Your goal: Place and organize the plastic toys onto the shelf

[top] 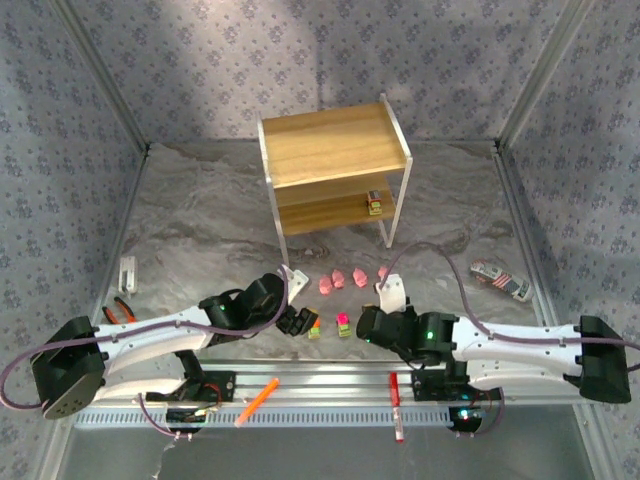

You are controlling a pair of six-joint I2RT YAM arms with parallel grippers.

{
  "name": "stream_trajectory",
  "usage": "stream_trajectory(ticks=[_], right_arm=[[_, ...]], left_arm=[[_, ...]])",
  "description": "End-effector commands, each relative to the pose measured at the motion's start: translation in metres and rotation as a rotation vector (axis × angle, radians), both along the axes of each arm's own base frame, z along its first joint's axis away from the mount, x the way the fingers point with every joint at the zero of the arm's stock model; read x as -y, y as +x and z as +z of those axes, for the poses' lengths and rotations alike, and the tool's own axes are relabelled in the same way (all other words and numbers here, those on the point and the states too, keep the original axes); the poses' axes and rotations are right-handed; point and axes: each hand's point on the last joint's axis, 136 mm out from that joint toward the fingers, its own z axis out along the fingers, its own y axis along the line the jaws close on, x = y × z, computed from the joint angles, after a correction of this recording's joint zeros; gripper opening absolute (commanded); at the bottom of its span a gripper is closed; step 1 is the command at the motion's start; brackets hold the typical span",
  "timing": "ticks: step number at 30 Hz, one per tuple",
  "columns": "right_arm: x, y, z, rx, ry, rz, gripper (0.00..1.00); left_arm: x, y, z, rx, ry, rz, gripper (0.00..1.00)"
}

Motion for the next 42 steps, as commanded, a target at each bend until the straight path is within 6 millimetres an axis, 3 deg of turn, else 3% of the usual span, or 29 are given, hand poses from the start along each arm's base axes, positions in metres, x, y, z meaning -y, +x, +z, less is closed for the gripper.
stream_trajectory(ticks=[1,13,22,42], right_arm=[[0.0,-0.002,-0.005,0.014,0.054,-0.048,0.56],[0.01,-0.012,-0.045,-0.038,0.034,-0.061,0.54],[0.0,-0.015,-0.064,-0.094,0.019,-0.022,0.52],[0.005,-0.006,-0.08,-0.137,-0.017,-0.032,0.51]], left_arm=[[0.014,0.002,0.018,0.019,-0.042,-0.031,0.84],[0.016,0.002,0.017,0.016,-0.041,-0.032,0.84],[0.016,0.003,0.016,0.015,-0.039,-0.032,0.84],[0.017,0.003,0.016,0.012,-0.037,-0.031,0.84]])
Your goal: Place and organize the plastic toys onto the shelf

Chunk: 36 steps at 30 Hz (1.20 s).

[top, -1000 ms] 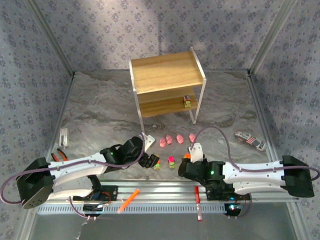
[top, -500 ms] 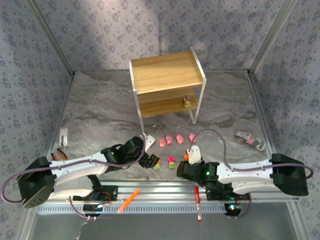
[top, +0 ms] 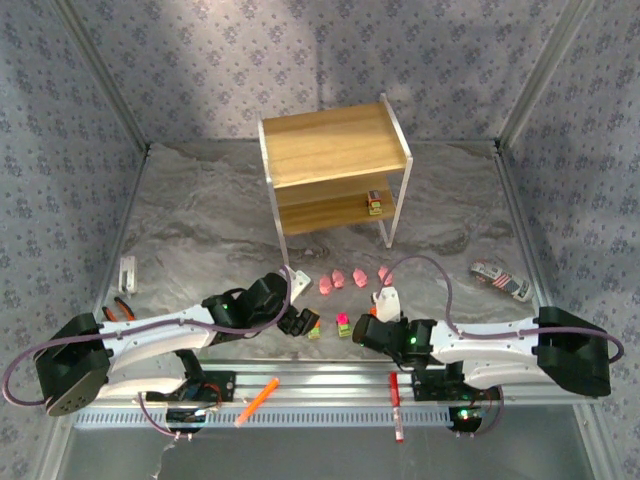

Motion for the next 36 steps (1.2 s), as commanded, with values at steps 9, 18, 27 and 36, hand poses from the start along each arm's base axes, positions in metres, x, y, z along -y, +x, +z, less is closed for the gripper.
stream_trajectory(ticks=[9,18,27,36], right_arm=[[0.012,-0.006,-0.017,-0.019,-0.037,0.013,0.47],[0.007,-0.01,-0.02,-0.024,-0.047,0.042,0.46],[-0.005,-0.011,-0.019,-0.027,-0.054,0.082,0.46],[-0.012,-0.01,-0.021,-0.027,-0.114,0.103,0.45]], left_arm=[[0.015,0.004,0.018,0.024,-0.043,-0.025,0.84],[0.016,0.004,0.018,0.024,-0.039,-0.025,0.84],[0.016,0.004,0.018,0.023,-0.04,-0.025,0.84],[0.016,0.004,0.018,0.022,-0.04,-0.026,0.84]])
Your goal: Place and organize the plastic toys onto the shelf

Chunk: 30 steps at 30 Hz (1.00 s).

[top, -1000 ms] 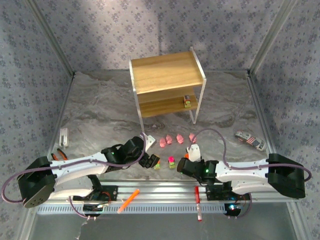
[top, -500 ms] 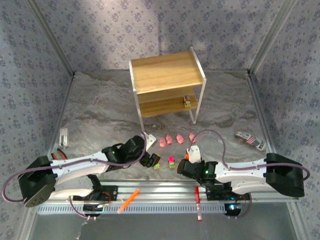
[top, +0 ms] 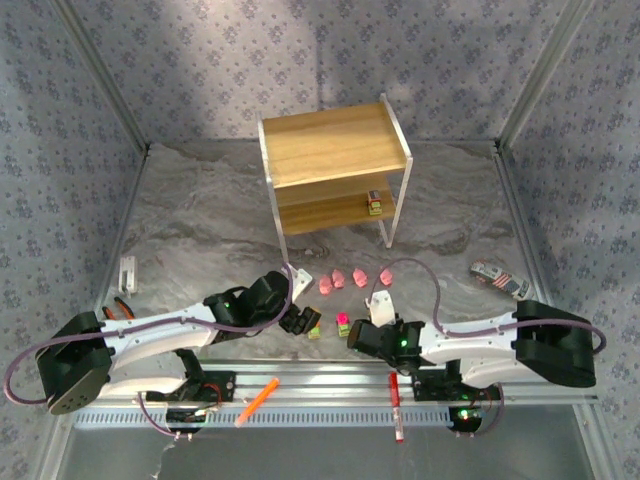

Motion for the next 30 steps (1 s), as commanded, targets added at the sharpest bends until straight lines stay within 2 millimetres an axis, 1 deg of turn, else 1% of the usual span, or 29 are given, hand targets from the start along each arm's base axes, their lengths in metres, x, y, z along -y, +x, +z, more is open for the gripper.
stream_trajectory(ticks=[1,7,18,24,30], right_arm=[[-0.01,-0.008,-0.006,-0.044,0.0,0.036,0.44],[-0.008,-0.009,-0.007,-0.041,0.01,0.033,0.43],[-0.008,-0.008,-0.004,-0.018,0.034,0.022,0.36],[-0.008,-0.006,0.006,0.008,0.052,0.024,0.33],[-0.01,-0.003,0.021,0.025,0.061,0.021,0.3]], left_arm=[[0.012,0.002,0.015,0.019,-0.038,-0.024,0.84],[0.013,0.002,0.014,0.017,-0.038,-0.026,0.84],[0.012,0.002,0.013,0.018,-0.034,-0.023,0.84],[0.012,0.002,0.014,0.019,-0.036,-0.023,0.84],[0.013,0.001,0.015,0.019,-0.039,-0.031,0.84]])
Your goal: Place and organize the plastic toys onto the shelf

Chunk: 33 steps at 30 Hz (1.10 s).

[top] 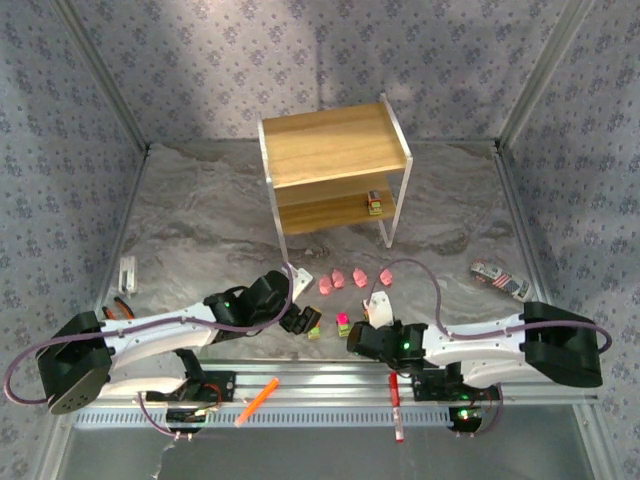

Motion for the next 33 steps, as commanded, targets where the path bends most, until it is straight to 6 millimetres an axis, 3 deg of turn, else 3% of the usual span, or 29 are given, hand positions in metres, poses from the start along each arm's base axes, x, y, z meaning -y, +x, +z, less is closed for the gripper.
stream_trajectory(ticks=[1,16,33], right_arm=[[0.001,0.001,0.01,0.009,-0.002,-0.011,0.3],[-0.005,0.015,0.056,0.041,0.024,-0.008,0.27],[-0.02,0.059,0.115,0.09,0.058,0.001,0.27]], left_arm=[[0.012,0.001,0.013,0.018,-0.036,-0.03,0.84],[0.007,0.0,0.02,0.044,-0.055,-0.026,0.82],[0.004,-0.003,0.031,0.074,-0.102,-0.035,0.82]])
